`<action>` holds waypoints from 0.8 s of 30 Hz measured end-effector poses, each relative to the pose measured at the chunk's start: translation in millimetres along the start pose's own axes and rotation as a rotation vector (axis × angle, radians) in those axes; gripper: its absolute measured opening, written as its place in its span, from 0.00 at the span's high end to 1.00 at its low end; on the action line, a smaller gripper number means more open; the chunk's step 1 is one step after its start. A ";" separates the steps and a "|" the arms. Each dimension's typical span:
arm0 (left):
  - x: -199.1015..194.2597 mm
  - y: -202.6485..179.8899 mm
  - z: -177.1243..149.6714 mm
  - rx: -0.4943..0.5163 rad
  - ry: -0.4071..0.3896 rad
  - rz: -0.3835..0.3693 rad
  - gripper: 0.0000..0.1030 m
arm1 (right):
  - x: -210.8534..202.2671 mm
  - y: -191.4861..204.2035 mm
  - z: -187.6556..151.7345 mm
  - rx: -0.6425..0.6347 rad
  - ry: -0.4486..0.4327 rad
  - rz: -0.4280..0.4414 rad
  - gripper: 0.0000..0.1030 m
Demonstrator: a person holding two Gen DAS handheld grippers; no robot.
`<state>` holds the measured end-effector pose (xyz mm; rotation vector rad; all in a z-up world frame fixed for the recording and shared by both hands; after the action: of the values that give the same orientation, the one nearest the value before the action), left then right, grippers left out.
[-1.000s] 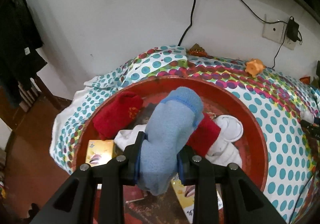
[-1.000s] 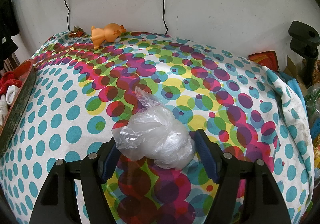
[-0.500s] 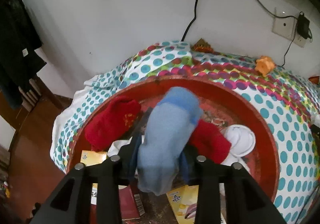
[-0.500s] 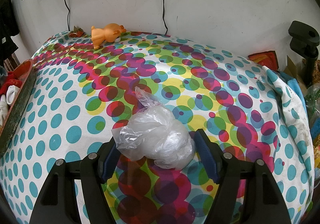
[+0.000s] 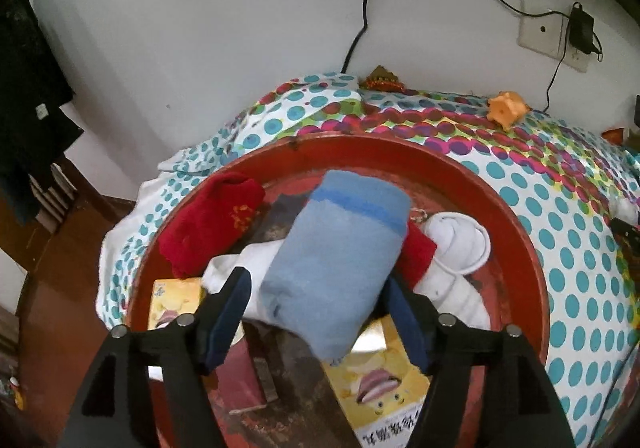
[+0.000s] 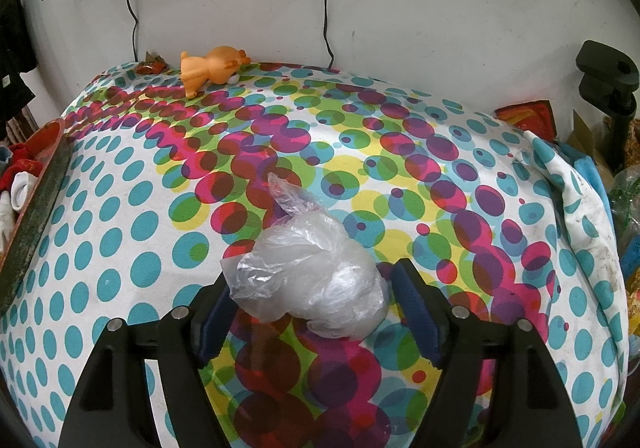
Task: Organize objects
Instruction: 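Carry the blue sock onto the tray and open the left tool while the right tool holds the bag, then withdraw the left tool from the red tray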
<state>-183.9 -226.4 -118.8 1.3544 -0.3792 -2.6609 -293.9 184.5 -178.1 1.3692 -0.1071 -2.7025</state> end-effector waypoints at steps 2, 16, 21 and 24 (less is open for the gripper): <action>-6.4 -1.9 -3.2 0.007 -0.013 -0.004 0.30 | 0.0 -0.1 -0.1 0.000 0.000 0.000 0.29; -46.9 -8.7 -51.5 -0.042 -0.077 0.012 0.30 | -0.1 0.4 -0.3 -0.004 -0.001 -0.005 0.27; -50.1 -4.8 -65.3 -0.068 -0.092 0.019 0.30 | -0.4 2.9 -1.7 -0.012 -0.004 0.006 0.35; -47.6 -3.0 -73.1 -0.079 -0.087 0.016 0.30 | -2.8 6.8 -4.2 -0.010 -0.009 0.006 0.43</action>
<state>-96.8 -224.5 -124.0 1.2121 -0.2897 -2.6974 -288.4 178.1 -177.6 1.3516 -0.0973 -2.7011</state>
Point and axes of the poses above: each gripper's, at about its wrist camera, not at the fingertips, and x roughly the way its jaws point, y to its left, z to its top, the point moved 7 cm from there along x, roughly the way its jaws point, and after that the axes turned 12 degrees about x, right-handed, at the moved point
